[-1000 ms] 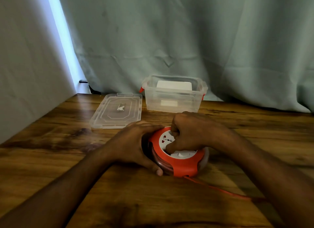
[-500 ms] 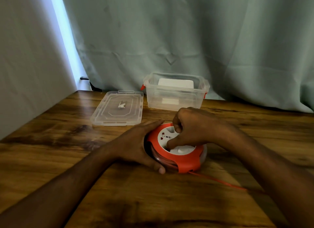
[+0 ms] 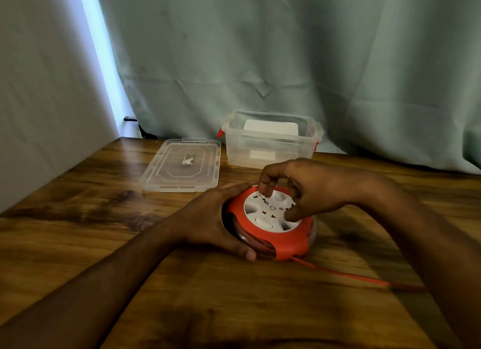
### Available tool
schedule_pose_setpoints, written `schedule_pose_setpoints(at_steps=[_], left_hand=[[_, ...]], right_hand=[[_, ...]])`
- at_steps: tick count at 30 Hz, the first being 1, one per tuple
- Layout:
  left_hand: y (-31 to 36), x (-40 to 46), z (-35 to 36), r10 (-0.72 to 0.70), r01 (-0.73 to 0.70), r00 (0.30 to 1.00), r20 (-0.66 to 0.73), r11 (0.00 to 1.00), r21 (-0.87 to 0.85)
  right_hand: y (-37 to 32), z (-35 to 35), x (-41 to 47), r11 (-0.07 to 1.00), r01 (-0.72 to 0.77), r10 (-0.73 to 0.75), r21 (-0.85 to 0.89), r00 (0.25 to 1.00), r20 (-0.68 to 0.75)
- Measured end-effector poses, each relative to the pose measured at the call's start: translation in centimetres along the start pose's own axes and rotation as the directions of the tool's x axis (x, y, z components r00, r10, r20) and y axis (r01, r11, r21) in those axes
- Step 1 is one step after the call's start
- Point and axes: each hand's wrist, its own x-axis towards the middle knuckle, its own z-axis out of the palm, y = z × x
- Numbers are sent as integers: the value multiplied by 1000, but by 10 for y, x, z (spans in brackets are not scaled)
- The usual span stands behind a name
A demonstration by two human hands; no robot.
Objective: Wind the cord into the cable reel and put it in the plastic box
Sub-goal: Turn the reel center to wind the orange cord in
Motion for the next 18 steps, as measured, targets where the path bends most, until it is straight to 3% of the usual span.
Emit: schedule_pose_setpoints(at_steps=[6,9,13,18], left_hand=[[-3,1,0,2,-2,1000,-5,999,42],[-4,1,1,4,-3,1000,-13,998,60],[-5,0,2,0,1,1000,-21,998,61],[-5,0,2,-13,15,1000,-24,996,84]], right_hand=[[1,-4,-1,998,34,-33,-45,999,15],[1,-5,0,986,1,1,-167,1000,13],[0,-3,0,984,-34,40,-176,999,29],[2,0,0,971,-6,-3,-238,999,-40]])
